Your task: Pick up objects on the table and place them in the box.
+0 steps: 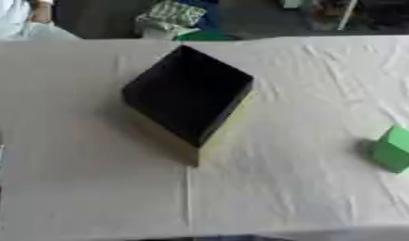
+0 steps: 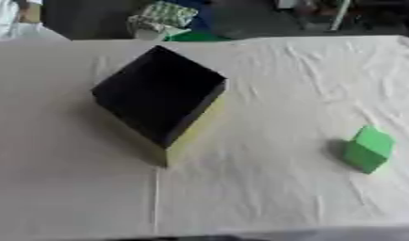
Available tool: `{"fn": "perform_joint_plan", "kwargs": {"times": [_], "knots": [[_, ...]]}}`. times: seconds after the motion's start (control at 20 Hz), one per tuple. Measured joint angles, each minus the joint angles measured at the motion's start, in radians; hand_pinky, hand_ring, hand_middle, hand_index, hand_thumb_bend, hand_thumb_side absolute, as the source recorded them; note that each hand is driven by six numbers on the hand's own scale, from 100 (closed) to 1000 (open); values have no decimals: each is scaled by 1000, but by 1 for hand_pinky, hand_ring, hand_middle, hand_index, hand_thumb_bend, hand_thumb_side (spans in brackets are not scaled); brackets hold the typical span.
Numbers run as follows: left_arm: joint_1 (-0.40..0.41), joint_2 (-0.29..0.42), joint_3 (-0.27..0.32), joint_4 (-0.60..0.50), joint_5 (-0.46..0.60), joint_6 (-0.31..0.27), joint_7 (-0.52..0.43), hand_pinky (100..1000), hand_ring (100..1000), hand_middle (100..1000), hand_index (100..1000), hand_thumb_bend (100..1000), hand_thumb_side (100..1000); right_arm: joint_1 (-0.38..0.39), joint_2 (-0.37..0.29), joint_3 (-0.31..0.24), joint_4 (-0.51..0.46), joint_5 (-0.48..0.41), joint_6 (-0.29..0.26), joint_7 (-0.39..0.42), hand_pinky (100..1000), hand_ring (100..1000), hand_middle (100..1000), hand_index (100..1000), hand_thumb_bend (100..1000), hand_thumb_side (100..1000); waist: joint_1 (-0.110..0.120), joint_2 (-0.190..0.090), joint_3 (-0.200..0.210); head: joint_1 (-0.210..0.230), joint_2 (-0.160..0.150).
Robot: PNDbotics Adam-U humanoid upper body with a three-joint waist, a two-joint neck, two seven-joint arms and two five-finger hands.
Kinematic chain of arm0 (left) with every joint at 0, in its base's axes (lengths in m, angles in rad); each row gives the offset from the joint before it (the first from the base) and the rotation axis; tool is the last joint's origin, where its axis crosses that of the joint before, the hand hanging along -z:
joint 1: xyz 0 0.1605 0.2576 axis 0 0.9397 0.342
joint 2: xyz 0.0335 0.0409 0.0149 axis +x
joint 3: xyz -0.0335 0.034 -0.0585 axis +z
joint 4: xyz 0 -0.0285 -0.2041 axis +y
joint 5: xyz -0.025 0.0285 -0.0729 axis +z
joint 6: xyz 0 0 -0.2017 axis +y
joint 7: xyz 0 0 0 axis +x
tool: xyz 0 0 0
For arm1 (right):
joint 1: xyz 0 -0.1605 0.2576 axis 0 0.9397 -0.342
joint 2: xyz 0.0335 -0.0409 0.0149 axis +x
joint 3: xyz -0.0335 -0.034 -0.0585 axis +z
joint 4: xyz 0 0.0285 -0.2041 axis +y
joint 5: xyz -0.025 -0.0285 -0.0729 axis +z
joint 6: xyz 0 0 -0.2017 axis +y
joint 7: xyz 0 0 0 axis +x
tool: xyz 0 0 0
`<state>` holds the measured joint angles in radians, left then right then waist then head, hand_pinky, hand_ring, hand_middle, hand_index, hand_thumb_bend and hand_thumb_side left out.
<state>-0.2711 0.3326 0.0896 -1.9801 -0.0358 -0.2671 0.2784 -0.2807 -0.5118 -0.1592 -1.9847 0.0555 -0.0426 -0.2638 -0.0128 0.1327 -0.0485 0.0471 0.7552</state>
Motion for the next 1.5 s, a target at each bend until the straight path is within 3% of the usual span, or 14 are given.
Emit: {"fn": "perform_joint_plan", "kwargs": {"times": [0.3,0.65,1.5], "knots": [[6,0,0,0,0,2,-2,669,752,695,781,195,799,2,-14,2,0,4,6,6,695,742,669,799,100,1000,1,-2,-2,28,0],[11,0,0,0,0,5,-4,669,751,694,781,192,803,20,-68,17,0,25,23,22,707,750,681,806,100,1000,-2,-12,-2,28,0],[26,0,0,0,1,12,-7,668,751,693,780,187,809,44,-373,72,76,159,96,101,800,810,765,838,100,1000,-22,-22,-12,-23,3]]}}
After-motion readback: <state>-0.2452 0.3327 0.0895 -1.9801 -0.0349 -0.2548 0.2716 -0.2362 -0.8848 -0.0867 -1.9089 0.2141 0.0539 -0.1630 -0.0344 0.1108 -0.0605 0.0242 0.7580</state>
